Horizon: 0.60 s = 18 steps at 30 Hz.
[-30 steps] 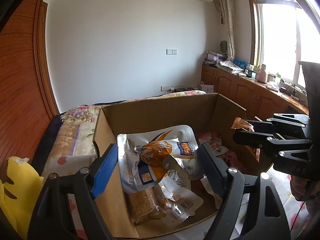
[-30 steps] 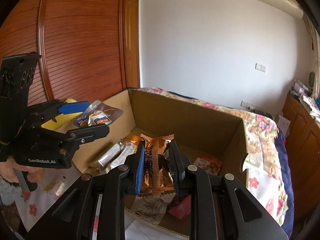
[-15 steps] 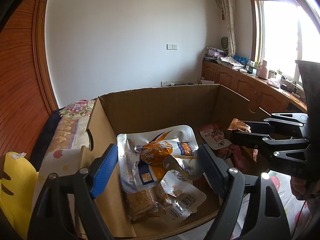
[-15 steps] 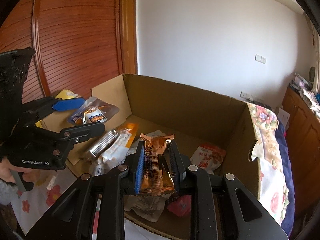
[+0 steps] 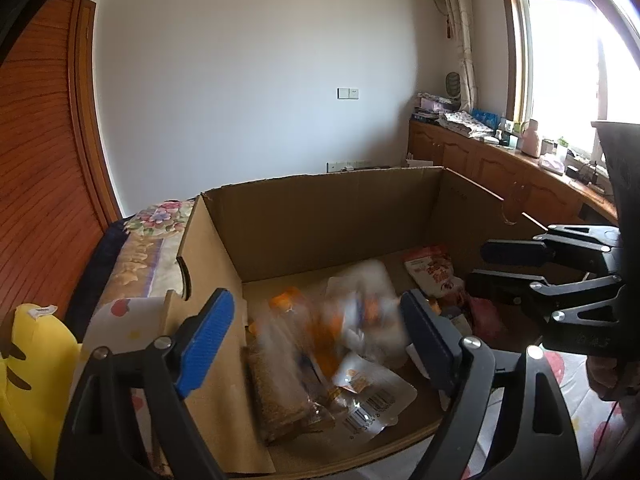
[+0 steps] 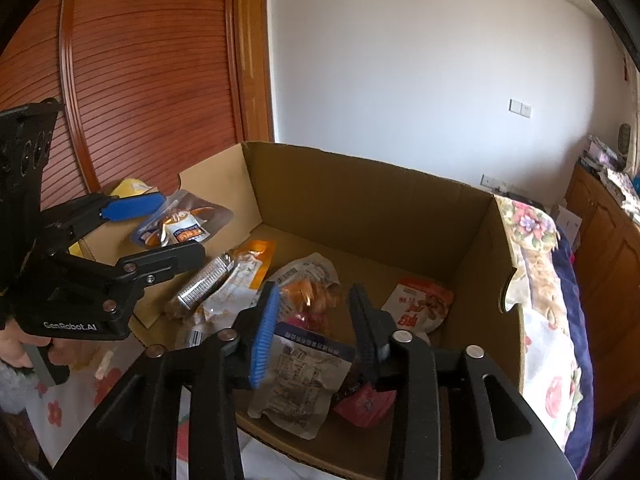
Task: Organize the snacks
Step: 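Lift both snacks over the cardboard box and open both tools to release them, then move the left tool toward the clear cookie packet while the right tool approaches the teal candy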
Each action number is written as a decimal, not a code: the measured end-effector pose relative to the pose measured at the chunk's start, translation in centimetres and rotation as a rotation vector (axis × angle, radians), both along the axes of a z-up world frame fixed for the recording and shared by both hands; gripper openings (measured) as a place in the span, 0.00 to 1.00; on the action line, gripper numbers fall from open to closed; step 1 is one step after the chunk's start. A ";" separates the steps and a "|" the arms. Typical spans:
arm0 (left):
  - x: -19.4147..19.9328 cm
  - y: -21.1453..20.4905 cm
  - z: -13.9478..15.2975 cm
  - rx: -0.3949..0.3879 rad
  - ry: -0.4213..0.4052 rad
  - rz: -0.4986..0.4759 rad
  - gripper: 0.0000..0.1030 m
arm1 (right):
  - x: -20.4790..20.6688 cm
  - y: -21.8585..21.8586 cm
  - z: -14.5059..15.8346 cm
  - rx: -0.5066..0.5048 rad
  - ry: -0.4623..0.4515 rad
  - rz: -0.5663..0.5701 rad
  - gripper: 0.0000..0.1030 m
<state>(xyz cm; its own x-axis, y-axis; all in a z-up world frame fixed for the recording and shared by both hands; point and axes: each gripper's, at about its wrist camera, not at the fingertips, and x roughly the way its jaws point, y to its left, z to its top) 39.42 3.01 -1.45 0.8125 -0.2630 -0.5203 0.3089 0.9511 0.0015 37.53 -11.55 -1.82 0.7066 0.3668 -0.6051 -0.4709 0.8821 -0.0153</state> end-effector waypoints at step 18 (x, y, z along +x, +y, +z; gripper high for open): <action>-7.1 3.2 2.4 -0.007 -0.050 0.017 0.84 | -7.7 -2.9 3.4 0.031 -0.004 -0.031 0.43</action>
<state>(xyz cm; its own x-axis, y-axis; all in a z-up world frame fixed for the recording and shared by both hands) 32.30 6.19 1.00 0.8418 -0.2524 -0.4771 0.2922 0.9563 0.0097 29.83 -14.41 1.60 0.7203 0.3633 -0.5909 -0.4436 0.8962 0.0102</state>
